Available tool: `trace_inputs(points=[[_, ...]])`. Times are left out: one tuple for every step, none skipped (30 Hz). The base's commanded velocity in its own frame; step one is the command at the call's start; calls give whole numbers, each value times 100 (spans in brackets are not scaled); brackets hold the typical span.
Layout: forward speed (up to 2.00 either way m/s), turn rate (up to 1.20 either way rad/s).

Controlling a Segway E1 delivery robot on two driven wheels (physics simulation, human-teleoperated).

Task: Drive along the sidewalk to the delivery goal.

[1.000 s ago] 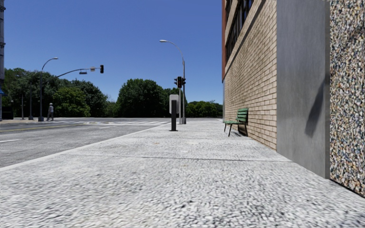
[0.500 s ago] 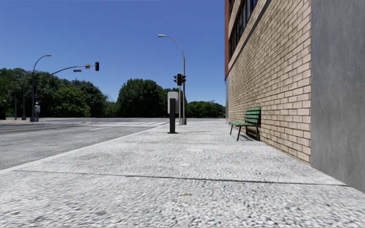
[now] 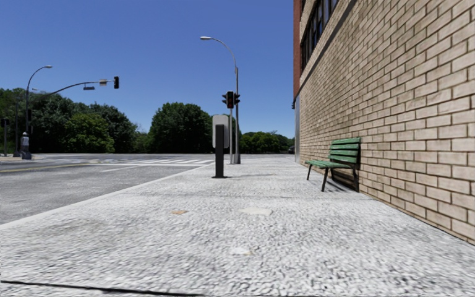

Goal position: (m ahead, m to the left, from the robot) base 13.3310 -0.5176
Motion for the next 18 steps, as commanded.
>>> trace_inputs(points=[[200,-25],[200,-25],[200,-25],[200,-25],[200,-25],[200,-25],[200,-25],[200,-25],[200,-25],[200,-25],[200,-25],[200,-25],[200,-25],[200,-25],[200,-25],[200,-25],[200,-25],[200,-24]])
